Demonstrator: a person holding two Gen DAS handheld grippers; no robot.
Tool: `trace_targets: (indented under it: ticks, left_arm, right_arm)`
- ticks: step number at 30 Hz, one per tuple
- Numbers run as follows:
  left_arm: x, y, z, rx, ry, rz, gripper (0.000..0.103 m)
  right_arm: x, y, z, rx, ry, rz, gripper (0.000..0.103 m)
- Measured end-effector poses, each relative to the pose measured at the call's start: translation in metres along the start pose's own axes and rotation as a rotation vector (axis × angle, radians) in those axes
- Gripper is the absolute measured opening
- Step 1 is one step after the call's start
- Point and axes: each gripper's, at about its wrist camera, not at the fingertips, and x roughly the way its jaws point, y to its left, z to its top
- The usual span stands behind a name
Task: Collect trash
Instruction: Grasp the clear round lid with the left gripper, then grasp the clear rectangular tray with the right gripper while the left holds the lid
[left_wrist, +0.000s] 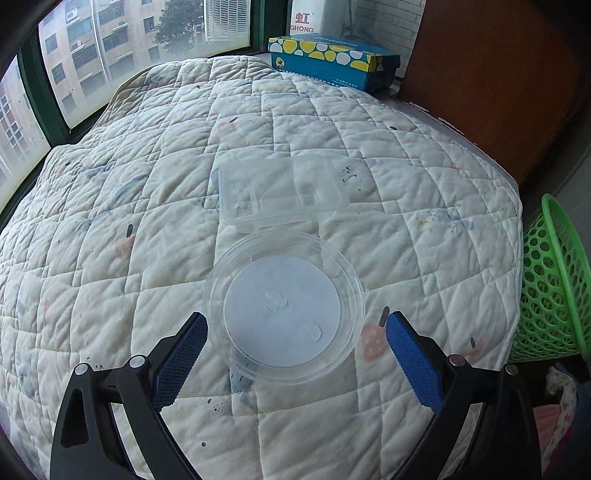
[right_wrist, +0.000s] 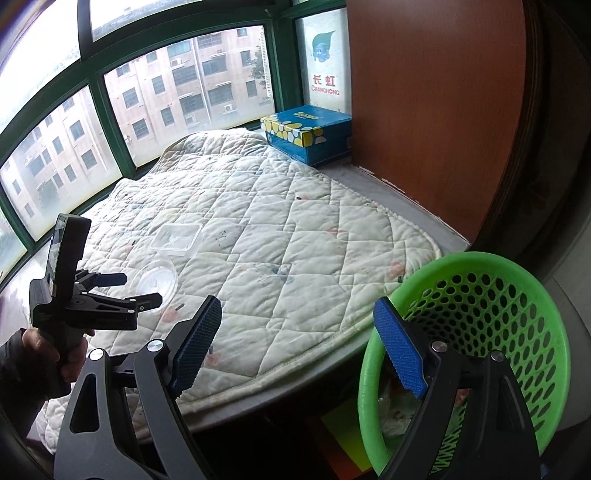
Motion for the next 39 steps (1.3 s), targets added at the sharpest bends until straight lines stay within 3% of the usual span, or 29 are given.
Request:
trace_targets:
  ticks: [13,16,26,31,39]
  left_arm:
    - [0.003,0.003,0.006,0.026,0.005,0.025,0.094]
    - [0.005,0.003,0.004,0.031,0.015,-0.001,0.094]
    - [0.011,-0.001,0.003,0.072,0.027,0.054,0.095]
    - [0.016,-0.001,0.003,0.074,0.035,0.037,0.095]
    - [-0.005,0.006,-0.002,0.070,-0.022,0.056,0.089]
  right_arm:
    - [0.024,0.021,0.011,-0.059,0.022,0.042,0.084]
    - [0.027,0.023,0.013,-0.066,0.025,0.048,0.084]
    - [0.036,0.028,0.014,-0.089,0.044,0.074,0.084]
    - [0.044,0.036,0.017,-0.139,0.062,0.106,0.084]
    - [0.065,0.052,0.031,-0.252,0.103,0.170,0.084]
